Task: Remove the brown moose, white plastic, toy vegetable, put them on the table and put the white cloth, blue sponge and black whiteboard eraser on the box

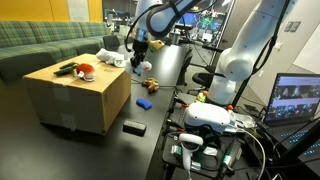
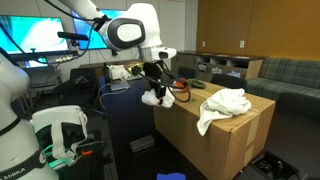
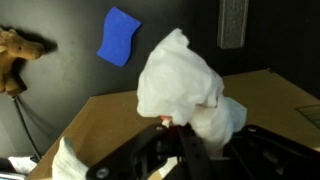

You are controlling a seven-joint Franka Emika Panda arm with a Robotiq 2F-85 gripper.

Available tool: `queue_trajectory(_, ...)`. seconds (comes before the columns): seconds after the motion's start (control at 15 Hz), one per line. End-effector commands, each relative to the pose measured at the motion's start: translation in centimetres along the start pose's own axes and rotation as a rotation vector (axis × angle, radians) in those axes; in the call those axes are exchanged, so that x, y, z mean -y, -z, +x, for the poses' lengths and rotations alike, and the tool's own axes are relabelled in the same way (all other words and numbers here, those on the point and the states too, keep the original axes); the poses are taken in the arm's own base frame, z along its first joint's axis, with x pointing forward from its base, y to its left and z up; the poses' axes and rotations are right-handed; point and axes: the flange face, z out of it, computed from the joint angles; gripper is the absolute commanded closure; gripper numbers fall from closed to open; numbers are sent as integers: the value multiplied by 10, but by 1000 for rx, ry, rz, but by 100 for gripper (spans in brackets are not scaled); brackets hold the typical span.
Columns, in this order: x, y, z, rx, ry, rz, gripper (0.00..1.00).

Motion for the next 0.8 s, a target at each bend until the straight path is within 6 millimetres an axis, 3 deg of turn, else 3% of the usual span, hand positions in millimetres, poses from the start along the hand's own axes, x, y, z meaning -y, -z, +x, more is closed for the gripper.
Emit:
queue_trajectory(0.0,25,-24,-34,59,44,-22,97)
queue_trajectory(0.33,61,-87,-61,145,125,-4,97)
queue_trajectory(0.73,71,-149,-58,196,158,21,97)
